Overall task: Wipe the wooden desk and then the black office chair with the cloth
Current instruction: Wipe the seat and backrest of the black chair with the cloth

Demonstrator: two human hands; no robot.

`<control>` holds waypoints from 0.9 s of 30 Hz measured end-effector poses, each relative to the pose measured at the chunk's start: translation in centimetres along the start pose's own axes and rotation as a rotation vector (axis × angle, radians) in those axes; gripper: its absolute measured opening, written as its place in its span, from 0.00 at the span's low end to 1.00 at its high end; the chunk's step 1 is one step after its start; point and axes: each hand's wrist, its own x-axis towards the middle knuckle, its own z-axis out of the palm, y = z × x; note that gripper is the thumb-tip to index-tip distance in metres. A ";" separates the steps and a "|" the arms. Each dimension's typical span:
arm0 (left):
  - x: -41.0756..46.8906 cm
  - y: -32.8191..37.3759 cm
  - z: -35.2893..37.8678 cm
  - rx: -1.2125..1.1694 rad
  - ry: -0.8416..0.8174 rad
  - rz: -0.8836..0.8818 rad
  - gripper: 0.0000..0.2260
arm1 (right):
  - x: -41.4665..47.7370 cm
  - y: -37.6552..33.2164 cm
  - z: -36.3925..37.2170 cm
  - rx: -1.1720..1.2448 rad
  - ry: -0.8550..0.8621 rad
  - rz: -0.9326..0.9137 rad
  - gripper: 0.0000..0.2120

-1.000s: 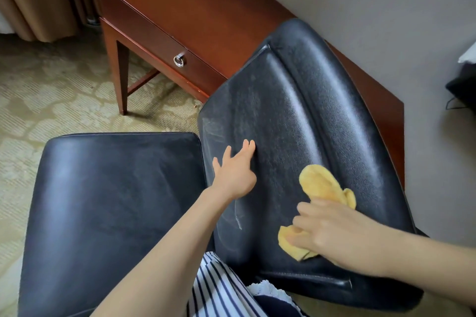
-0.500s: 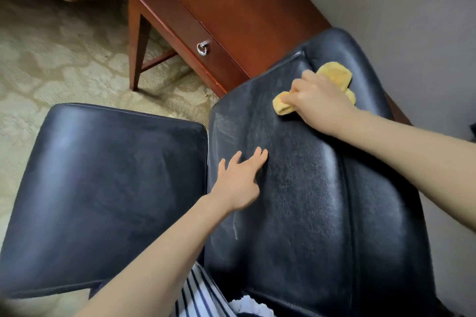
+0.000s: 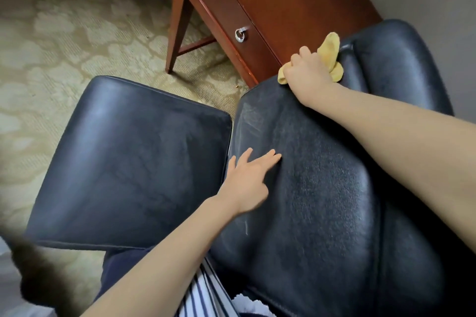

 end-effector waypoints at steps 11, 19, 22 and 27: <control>-2.9 -1.2 -1.4 -0.040 0.169 -0.108 0.32 | -8.6 -8.2 1.6 -0.035 -0.216 -0.318 0.12; -5.0 -0.5 -2.6 -0.131 0.191 -0.120 0.31 | -18.3 -14.2 0.7 0.143 -0.284 -0.574 0.09; -5.0 0.0 -2.0 -0.127 0.144 -0.101 0.32 | -22.0 -14.9 -0.4 0.163 -0.334 -0.641 0.07; -4.2 0.8 -0.1 -0.108 0.035 -0.036 0.32 | -27.8 -12.1 -2.7 0.257 -0.292 -0.640 0.05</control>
